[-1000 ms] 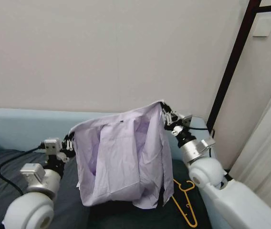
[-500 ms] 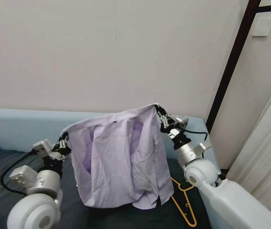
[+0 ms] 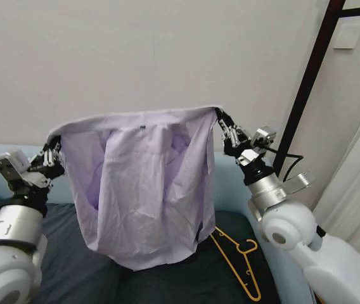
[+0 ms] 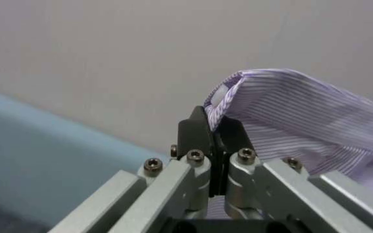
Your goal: Pick up the clothes from the sofa and hang them on the clothes hanger.
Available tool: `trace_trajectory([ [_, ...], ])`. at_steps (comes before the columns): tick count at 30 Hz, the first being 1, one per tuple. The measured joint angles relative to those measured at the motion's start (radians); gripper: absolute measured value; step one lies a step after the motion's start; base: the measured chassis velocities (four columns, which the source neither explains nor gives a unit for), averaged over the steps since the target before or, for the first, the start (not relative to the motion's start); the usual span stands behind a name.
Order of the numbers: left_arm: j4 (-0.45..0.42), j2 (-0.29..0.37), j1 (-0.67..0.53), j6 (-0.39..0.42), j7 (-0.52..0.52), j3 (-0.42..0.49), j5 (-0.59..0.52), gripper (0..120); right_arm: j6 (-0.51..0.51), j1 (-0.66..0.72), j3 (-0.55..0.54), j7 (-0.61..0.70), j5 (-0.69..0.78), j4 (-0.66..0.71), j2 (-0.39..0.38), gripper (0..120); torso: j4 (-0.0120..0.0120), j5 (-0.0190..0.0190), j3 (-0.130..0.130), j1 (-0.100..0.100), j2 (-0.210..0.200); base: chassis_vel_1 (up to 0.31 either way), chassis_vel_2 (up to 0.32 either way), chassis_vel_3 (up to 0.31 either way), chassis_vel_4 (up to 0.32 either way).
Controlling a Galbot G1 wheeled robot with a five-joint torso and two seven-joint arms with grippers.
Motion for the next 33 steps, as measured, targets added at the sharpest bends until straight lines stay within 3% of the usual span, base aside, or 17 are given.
trace_trajectory([
  [3, 0.093, -0.149, 0.021, 0.014, 0.002, 0.044, 0.121, 0, -0.004, -0.078, -0.025, 0.011, -0.048, -0.134, 0.094, 0, -0.0005, 0.0005, 0.000, 0.000, 0.000, 0.000, 0.000, 0.000, 0.000],
  [4, 0.093, -0.149, 0.021, 0.014, 0.002, 0.044, 0.121, 0, -0.004, -0.078, -0.025, 0.011, -0.048, -0.134, 0.094, 0, -0.0005, 0.0005, 0.000, 0.000, 0.000, 0.000, 0.000, 0.000, 0.000],
  [8, 0.236, -0.239, 0.009, 0.017, 0.002, 0.098, 0.195, 0, 0.031, -0.107, -0.037, -0.021, -0.095, -0.294, 0.161, 0, -0.0005, 0.0000, 0.000, 0.000, 0.000, 0.000, 0.000, 0.000, 0.000],
  [11, 0.277, -0.254, -0.006, 0.015, 0.003, 0.112, 0.204, 0, 0.055, -0.109, -0.041, -0.025, -0.126, -0.353, 0.181, 0, -0.0008, -0.0001, 0.000, 0.000, 0.000, 0.000, 0.000, 0.000, 0.000],
  [16, 0.301, -0.225, -0.014, 0.012, 0.016, 0.115, 0.198, 0, 0.089, -0.115, -0.043, -0.028, -0.153, -0.426, 0.213, 0, -0.0005, 0.0001, 0.000, 0.000, 0.000, 0.000, 0.000, 0.000, 0.000],
  [26, 0.393, -0.089, -0.041, -0.044, 0.058, 0.173, 0.206, 0, 0.185, -0.135, -0.038, -0.137, -0.217, -0.527, 0.214, 32, -0.0004, 0.0000, 0.000, 0.000, 0.000, 0.000, 0.000, 0.000, 0.000],
  [29, 0.415, -0.069, -0.056, -0.051, 0.068, 0.190, 0.206, 0, 0.134, -0.175, -0.025, -0.108, -0.225, -0.554, 0.183, 46, -0.0006, 0.0002, 0.000, 0.000, 0.000, 0.000, 0.000, 0.000, 0.000],
  [31, 0.420, -0.066, -0.056, -0.051, 0.070, 0.199, 0.207, 0, 0.105, -0.185, -0.018, -0.092, -0.218, -0.556, 0.176, 49, -0.0007, 0.0001, 0.000, 0.000, 0.000, 0.000, 0.000, 0.000, 0.000],
  [33, 0.429, -0.061, -0.057, -0.051, 0.073, 0.215, 0.212, 0, 0.028, -0.202, 0.002, -0.060, -0.184, -0.554, 0.160, 57, -0.0008, -0.0001, 0.000, 0.000, 0.000, 0.000, 0.000, 0.000, 0.000],
])
